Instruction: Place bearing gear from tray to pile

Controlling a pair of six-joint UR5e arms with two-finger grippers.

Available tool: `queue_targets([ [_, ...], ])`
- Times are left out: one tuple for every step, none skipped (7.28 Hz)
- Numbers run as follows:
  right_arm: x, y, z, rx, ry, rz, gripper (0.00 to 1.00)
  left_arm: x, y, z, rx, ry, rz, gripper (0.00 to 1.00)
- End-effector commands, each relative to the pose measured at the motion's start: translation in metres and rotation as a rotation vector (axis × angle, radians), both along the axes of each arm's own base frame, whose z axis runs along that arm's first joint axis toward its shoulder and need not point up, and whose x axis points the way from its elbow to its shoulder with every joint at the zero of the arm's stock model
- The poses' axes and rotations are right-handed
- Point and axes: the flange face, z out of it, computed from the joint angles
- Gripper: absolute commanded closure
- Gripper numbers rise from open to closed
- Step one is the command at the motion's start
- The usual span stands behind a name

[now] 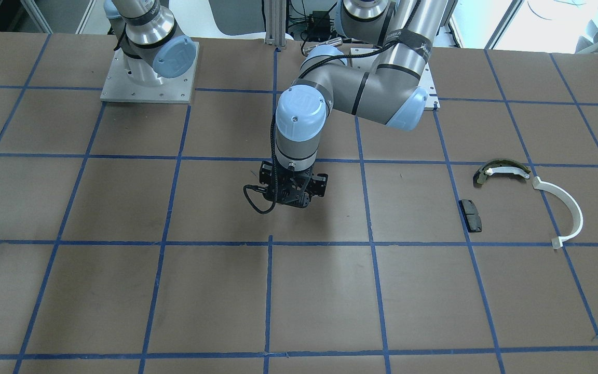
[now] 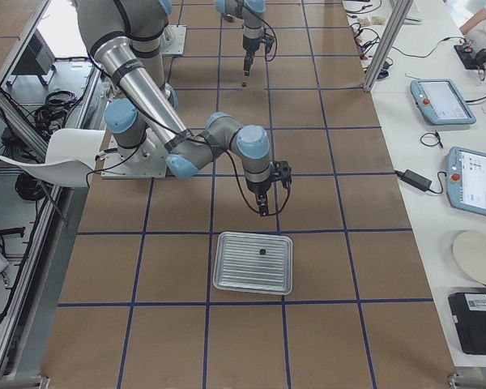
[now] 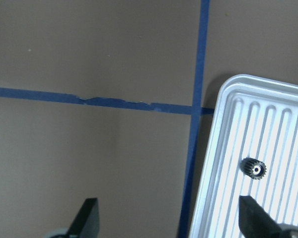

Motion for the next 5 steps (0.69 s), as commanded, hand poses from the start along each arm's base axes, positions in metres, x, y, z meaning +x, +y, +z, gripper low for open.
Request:
queue_targets([
  [-0.052,-0.012,-0.051,0.045,-0.036,0.044,0.0,-0.007,0.002,-0.028,0.01,-0.005,-0.013,0.11],
  [-0.062,-0.021,-0.062,0.051,-0.039,0.075,0.0,-0.007,0.007,-0.038,0.014,-0.005,-0.017,0.18],
  [-0.072,-0.026,-0.062,0.064,-0.015,0.105,0.02,-0.005,0.013,-0.047,0.025,-0.01,-0.019,0.25],
  [-0.081,-0.031,-0.063,0.076,0.0,0.112,0.08,-0.006,0.015,-0.048,0.028,-0.01,-0.02,0.38],
  [-0.087,-0.036,-0.064,0.078,0.004,0.147,0.11,-0.005,0.014,-0.046,0.026,-0.008,-0.019,0.5],
])
